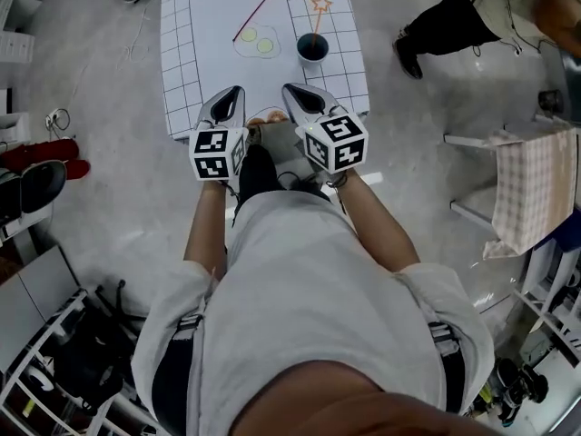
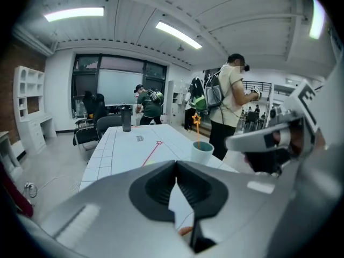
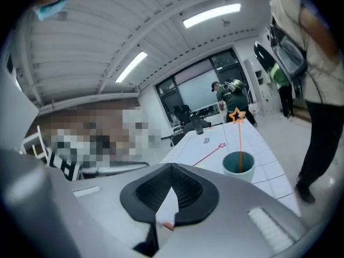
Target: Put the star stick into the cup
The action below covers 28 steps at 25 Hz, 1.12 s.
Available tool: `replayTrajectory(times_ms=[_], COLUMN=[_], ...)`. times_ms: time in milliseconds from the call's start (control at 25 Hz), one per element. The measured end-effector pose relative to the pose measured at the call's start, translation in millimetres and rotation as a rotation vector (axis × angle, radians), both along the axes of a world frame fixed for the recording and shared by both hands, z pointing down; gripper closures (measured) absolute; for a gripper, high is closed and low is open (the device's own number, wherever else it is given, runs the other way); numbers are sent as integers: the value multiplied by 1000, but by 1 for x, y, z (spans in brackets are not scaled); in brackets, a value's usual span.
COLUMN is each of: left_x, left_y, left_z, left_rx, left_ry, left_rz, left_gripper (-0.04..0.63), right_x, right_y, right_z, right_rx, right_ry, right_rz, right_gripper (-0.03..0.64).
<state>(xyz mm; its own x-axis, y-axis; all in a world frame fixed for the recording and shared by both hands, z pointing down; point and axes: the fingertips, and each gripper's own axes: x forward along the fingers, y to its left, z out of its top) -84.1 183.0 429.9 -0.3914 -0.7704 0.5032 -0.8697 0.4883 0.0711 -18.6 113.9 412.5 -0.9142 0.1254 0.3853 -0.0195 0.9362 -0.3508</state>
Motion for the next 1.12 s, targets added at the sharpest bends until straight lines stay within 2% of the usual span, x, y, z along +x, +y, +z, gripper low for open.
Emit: replayTrajectory(times_ms=[80, 160, 320, 440, 720, 1120], left_x=[-25, -53, -100, -123, -181, -236], left_y=[9, 15, 16, 13, -4, -8], left_z=[8, 13, 25, 38, 54, 76], left_rx=[-8, -12, -33, -33, -20, -35], left_ry=[24, 41, 58, 111, 197, 275], left_rz=[-2, 7, 72, 118, 215, 266], left_gripper=[592, 592, 592, 592, 592, 592], right_x=[-35, -71, -139, -171, -228, -280], right_y=[1, -1, -5, -9, -35, -105], right_z=[6, 15, 33, 46, 73, 134], right_rx=[-119, -162, -137, -141, -112, -146], right_ry=[18, 55, 134, 191, 298, 492], right_rz=[27, 68, 116, 160, 269, 458], right_gripper=[618, 617, 618, 618, 618, 617])
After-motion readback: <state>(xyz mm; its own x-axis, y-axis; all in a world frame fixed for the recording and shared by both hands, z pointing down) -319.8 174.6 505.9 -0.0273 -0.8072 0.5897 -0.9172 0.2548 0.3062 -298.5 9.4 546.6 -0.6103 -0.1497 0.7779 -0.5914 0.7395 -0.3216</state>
